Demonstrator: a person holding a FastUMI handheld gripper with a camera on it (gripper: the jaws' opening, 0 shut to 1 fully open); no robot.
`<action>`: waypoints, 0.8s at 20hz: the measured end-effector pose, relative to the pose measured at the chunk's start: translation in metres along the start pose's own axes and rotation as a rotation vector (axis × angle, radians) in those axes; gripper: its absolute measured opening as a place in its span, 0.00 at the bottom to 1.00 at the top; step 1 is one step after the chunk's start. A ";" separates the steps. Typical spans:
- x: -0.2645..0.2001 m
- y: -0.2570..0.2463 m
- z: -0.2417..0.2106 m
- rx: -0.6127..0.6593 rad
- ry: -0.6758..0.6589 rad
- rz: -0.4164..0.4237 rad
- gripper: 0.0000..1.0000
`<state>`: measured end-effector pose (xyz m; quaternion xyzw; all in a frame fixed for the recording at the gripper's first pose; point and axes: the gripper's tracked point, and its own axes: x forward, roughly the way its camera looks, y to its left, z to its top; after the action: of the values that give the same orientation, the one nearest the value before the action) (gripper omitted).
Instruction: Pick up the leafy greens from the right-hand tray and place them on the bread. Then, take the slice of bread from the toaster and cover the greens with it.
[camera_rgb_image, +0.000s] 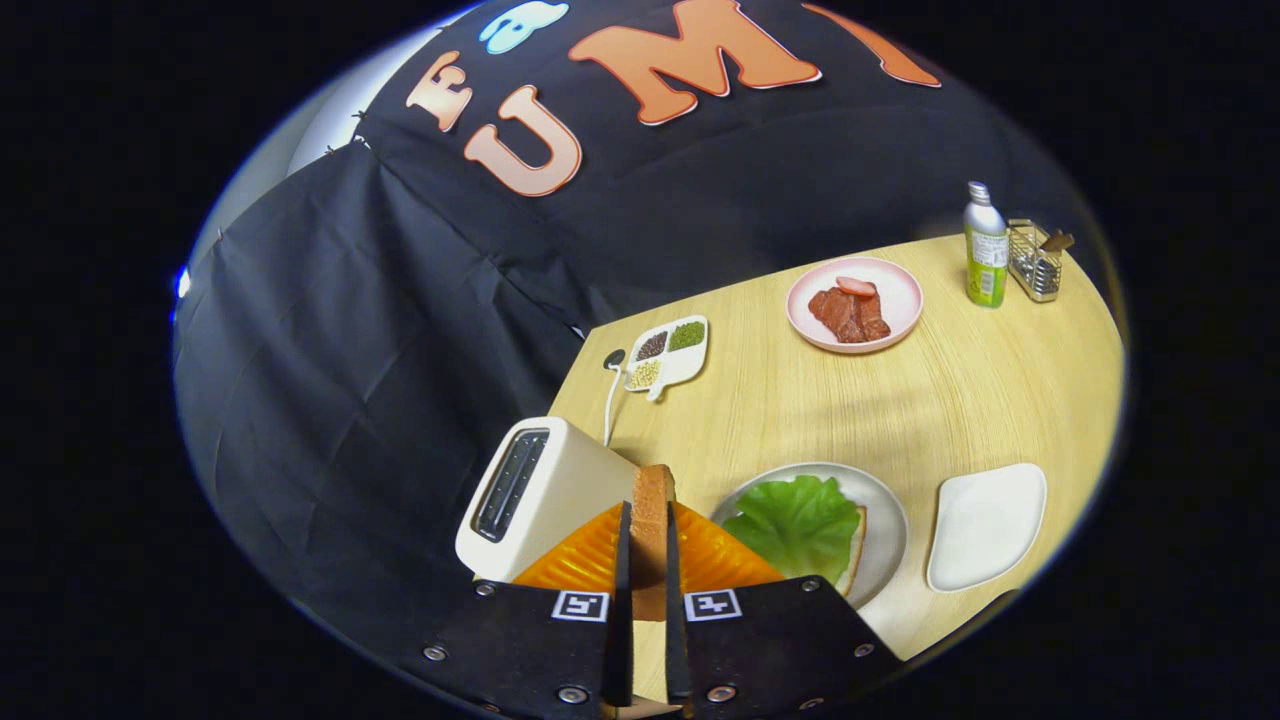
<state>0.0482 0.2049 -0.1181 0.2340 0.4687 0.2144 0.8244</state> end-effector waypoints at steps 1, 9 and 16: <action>0.003 -0.009 -0.004 0.009 0.004 0.000 0.13; 0.033 -0.073 -0.033 0.114 0.035 0.003 0.13; 0.032 -0.115 -0.037 0.013 -0.018 -0.099 0.22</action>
<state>0.0460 0.1389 -0.2240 0.2178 0.4738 0.1682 0.8366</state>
